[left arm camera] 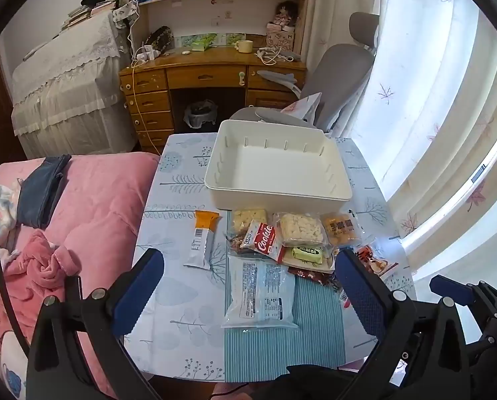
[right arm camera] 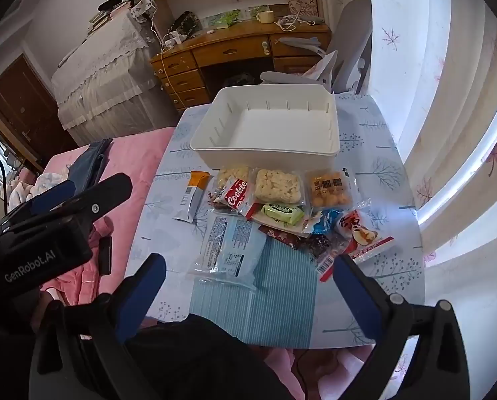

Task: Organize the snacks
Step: 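Move both tools toward the snack pile in front of the white tray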

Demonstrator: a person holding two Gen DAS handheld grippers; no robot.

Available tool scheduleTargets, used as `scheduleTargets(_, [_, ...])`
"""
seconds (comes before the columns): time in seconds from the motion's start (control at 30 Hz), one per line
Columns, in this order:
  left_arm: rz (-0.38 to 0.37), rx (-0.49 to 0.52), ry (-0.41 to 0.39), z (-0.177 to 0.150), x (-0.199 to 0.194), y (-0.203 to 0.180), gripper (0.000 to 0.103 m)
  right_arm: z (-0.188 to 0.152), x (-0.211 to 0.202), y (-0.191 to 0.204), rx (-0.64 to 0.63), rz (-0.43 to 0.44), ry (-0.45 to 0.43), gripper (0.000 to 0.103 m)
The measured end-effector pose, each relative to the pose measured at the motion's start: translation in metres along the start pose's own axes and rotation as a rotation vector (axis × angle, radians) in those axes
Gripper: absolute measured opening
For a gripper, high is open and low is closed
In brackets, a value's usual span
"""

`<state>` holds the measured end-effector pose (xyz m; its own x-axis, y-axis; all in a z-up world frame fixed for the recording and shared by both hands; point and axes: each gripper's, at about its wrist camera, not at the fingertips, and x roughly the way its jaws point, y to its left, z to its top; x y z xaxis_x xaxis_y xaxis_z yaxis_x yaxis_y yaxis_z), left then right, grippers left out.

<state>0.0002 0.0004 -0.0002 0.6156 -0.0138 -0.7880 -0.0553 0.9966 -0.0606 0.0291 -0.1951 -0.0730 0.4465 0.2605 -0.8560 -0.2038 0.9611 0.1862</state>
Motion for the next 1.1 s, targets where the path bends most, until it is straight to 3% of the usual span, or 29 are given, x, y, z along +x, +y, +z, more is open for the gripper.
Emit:
scheduleTargets(0.27, [-0.012,-0.015,0.014,0.000,0.006,-0.002,0.102,-0.003,0.005,0.000,0.028,0.006,0.036,0.101])
scheduleTargets(0.8, [-0.047,-0.009,0.021,-0.002,0.008,0.000,0.102,-0.002,-0.001,-0.011,0.056,-0.042,0.010,0.101])
scheduleTargets(1.1, [0.051,0.055,0.057,0.003,0.017,-0.010,0.102,0.000,-0.001,-0.015,0.068,-0.040,-0.003,0.101])
